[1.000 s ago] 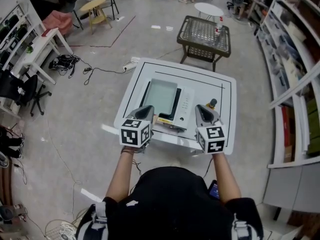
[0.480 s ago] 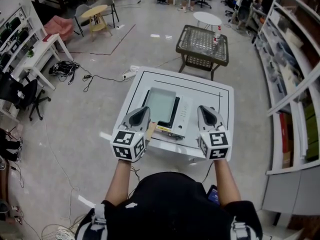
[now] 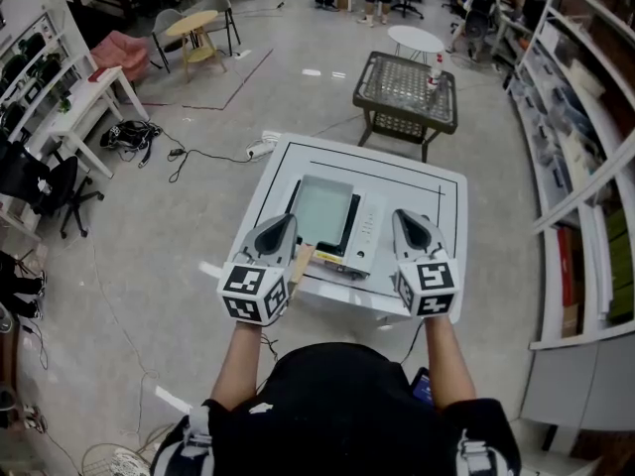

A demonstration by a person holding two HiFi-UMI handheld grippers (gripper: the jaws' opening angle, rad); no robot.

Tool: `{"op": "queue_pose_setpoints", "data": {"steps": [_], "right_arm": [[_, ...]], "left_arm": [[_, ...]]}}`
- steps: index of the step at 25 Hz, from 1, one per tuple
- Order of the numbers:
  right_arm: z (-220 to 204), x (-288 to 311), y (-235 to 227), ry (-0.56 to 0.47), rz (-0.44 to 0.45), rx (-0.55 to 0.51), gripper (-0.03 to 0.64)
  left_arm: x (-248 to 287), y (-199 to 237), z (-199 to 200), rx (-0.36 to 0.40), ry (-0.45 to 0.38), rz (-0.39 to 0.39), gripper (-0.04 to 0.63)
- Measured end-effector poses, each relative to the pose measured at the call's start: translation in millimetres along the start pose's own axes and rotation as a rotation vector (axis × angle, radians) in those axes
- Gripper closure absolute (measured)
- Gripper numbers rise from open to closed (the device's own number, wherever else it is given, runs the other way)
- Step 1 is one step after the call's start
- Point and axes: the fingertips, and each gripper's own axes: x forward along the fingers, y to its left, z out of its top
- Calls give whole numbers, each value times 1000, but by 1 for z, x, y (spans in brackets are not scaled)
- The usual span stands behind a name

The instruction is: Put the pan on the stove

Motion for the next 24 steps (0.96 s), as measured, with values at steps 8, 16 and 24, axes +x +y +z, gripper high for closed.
{"op": "queue_pose_setpoints", "data": {"steps": [8, 16, 24], "right_arm": [[-1, 3, 1, -2, 3, 12, 583], [1, 6, -2, -4, -1, 14, 582], [3, 4, -3, -7, -1, 14, 583]], "left_arm": [[-1, 0, -2, -11, 0, -8, 571], [0, 2, 1, -2, 0, 3, 571], [-1, 1, 2, -6, 2, 4, 571]]}}
